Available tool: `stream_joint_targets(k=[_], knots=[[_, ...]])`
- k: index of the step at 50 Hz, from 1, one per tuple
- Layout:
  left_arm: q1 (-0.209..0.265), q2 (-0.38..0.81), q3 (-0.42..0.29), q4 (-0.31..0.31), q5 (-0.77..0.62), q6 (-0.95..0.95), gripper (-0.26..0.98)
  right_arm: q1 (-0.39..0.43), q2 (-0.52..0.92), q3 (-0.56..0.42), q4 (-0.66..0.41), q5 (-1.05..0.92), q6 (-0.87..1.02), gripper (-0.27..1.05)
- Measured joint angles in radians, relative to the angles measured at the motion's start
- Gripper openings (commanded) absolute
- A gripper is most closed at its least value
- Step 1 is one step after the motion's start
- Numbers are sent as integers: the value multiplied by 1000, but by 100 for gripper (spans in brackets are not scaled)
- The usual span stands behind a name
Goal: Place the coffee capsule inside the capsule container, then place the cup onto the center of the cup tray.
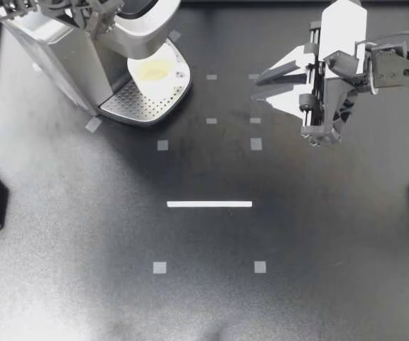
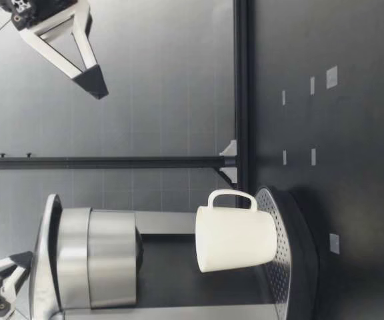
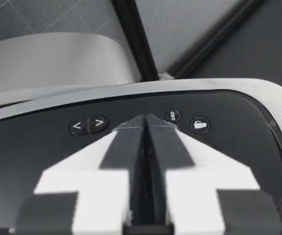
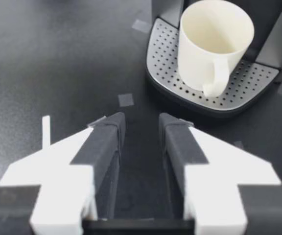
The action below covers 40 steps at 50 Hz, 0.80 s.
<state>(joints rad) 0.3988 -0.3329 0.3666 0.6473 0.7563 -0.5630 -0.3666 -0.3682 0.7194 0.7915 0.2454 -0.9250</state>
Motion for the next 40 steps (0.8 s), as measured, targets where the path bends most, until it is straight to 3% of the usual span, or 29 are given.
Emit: stream_joint_targets(k=[27, 40], knots=[[-6, -23, -48, -28, -37, 106, 11, 0, -2, 5, -2, -15, 2, 38], [-20, 5, -107, -61, 37, 149, 11, 0, 0, 5, 0, -32, 2, 38]])
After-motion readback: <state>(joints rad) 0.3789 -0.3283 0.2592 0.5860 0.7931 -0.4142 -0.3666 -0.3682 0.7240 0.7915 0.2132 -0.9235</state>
